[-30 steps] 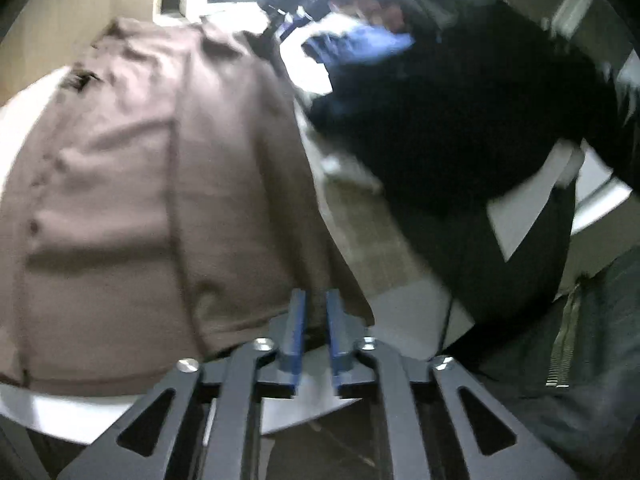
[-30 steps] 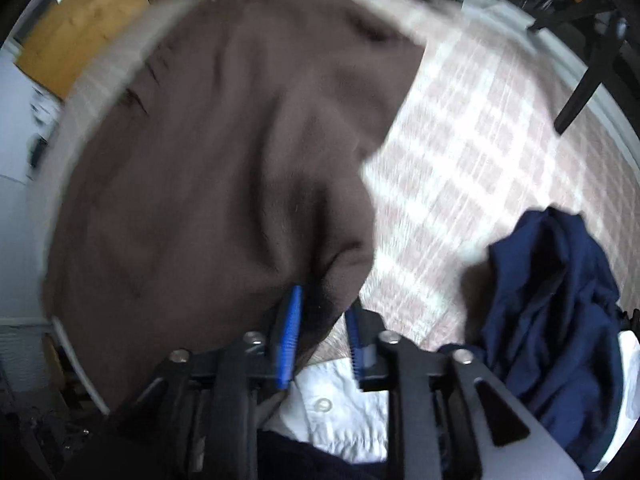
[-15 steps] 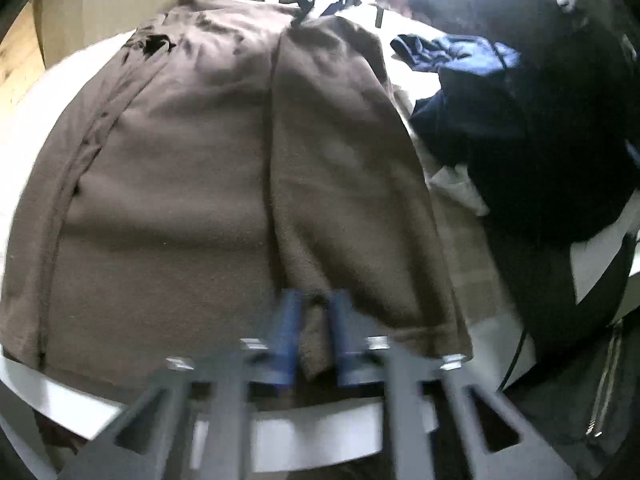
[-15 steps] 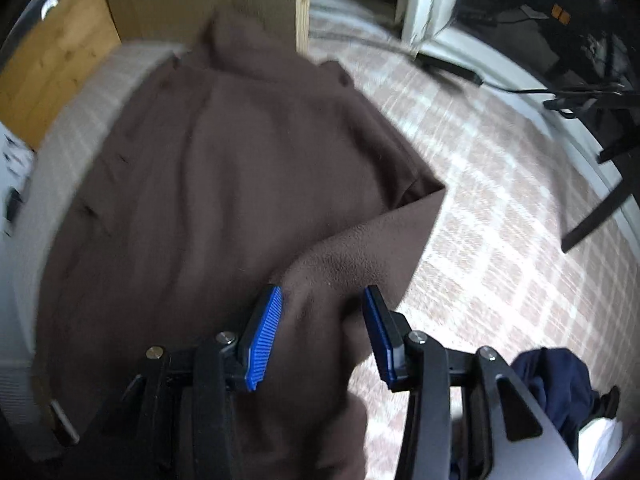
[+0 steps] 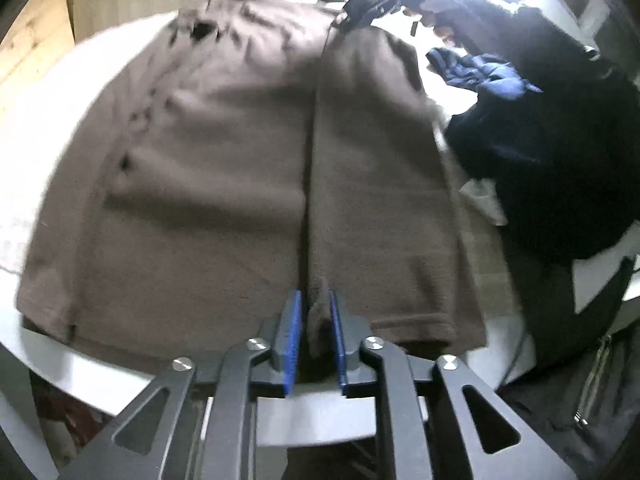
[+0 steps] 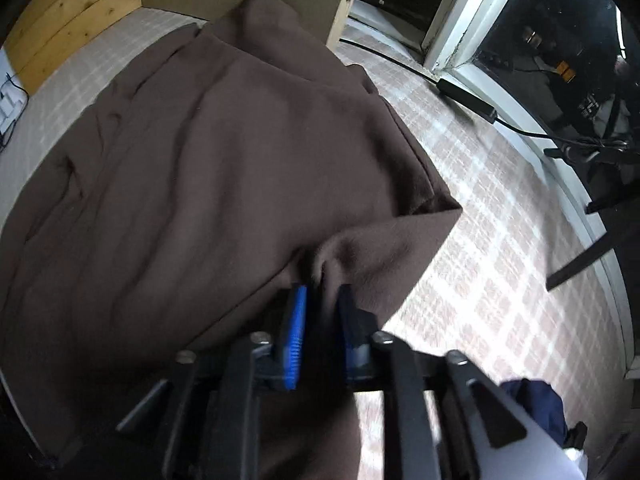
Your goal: Fold clothes
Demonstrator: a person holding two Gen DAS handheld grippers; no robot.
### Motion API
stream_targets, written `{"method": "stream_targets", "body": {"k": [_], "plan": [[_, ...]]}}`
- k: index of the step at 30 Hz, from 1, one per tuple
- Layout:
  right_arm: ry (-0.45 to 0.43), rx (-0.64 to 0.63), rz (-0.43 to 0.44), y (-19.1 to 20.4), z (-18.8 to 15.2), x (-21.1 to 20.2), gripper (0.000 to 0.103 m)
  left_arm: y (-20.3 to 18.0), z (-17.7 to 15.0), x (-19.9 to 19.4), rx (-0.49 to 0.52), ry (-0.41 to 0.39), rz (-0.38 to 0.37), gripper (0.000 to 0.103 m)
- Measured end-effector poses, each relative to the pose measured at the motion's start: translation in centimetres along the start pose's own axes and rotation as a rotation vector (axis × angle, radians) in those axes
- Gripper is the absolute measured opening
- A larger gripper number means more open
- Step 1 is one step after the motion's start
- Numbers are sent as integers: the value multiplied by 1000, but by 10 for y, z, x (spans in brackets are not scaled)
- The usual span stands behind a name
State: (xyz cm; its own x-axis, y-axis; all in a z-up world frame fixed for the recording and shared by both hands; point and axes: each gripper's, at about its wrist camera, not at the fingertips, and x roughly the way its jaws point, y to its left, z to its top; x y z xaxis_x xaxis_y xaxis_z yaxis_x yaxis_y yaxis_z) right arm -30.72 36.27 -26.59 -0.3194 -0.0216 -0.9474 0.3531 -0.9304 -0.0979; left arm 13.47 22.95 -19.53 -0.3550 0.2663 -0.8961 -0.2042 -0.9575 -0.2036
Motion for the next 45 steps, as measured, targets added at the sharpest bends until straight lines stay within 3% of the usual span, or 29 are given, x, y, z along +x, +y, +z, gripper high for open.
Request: {"method": "stream_targets", "body": {"k": [2,5,10,12,16,17,19,23,28,29,30,31,32,33,34,36,39,45], "plan": [[-19,39,15,-8,-9,-20,34,-10,-4,-15,38,-29,-36,17],[-15,104,69,-23,-30,-42,45,-34,-14,-20,139,-40,-103,26],[91,183,155,-35,-67,-30,45,-61,-18,15,257,8,-120,28],[112,205,175,-37,-78,-23,45,-58,-16,25,249,14,-131,5],[113,212,204,-38,-87,-19,45,-55,-12,13,217,-18,-203,5],[110,210,203,-38,-89,-19,44,-57,-14,11,227,-23,-181,6],[115,210,211,-37,-92,-21,44,-60,-16,9,237,-18,-117,9],[124,210,226,-33,-99,-23,45,-70,-23,-4,241,-58,-163,48],[135,210,245,-30,-107,-27,45,-90,-28,14,332,-50,-148,50],[136,210,250,-29,-108,-27,40,-91,-28,17,335,-45,-147,50],[134,210,257,-28,-109,-29,35,-91,-28,22,339,-44,-139,50],[133,211,265,-27,-110,-30,22,-93,-29,23,342,-42,-131,48],[133,213,274,-26,-111,-31,15,-91,-28,26,340,-45,-118,37],[133,215,280,-25,-112,-33,14,-89,-28,29,337,-48,-105,22],[131,216,281,-24,-112,-35,11,-85,-27,28,322,-58,-100,16],[125,219,284,-23,-113,-38,7,-70,-23,24,247,-60,-158,10],[108,242,296,-23,-114,-48,5,-47,-17,18,134,-63,-246,9],[60,314,356,-19,-100,-81,5,-8,-19,-7,-28,-133,-339,9]]}}
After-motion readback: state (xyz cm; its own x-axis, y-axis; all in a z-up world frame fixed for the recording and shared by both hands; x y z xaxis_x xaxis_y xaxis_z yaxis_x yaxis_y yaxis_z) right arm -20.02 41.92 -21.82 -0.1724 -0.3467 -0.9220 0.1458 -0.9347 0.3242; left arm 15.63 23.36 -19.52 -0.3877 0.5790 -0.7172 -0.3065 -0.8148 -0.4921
